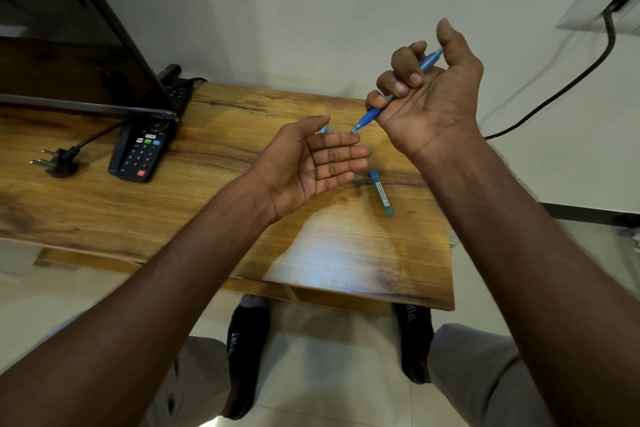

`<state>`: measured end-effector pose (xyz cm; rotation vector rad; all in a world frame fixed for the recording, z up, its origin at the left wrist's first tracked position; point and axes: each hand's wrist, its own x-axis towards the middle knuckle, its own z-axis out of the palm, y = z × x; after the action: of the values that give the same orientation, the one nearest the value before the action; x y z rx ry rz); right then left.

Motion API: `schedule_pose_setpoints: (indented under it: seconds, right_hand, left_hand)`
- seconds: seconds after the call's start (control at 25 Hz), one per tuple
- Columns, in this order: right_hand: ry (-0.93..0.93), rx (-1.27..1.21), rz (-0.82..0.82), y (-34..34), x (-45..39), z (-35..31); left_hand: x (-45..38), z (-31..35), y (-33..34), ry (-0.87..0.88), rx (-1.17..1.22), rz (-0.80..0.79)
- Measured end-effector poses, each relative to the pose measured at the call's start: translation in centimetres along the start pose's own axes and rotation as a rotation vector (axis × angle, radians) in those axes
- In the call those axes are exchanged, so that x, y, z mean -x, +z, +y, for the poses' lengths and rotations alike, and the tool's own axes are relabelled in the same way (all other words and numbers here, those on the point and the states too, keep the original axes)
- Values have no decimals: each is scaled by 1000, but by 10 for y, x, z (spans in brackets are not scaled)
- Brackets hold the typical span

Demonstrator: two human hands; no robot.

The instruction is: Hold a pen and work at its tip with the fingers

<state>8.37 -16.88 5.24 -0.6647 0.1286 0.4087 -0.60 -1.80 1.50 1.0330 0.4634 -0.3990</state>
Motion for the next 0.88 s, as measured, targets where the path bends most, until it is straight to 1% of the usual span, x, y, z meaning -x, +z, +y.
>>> schedule_pose_setpoints:
  seconds: [0.68,0.88]
  right_hand:
    - [6,11,8,0,0,-1]
    - [25,1,-28,0,1,-1]
  left_hand:
    - [2,0,1,2,-5,6]
    - [3,0,2,0,-3,7]
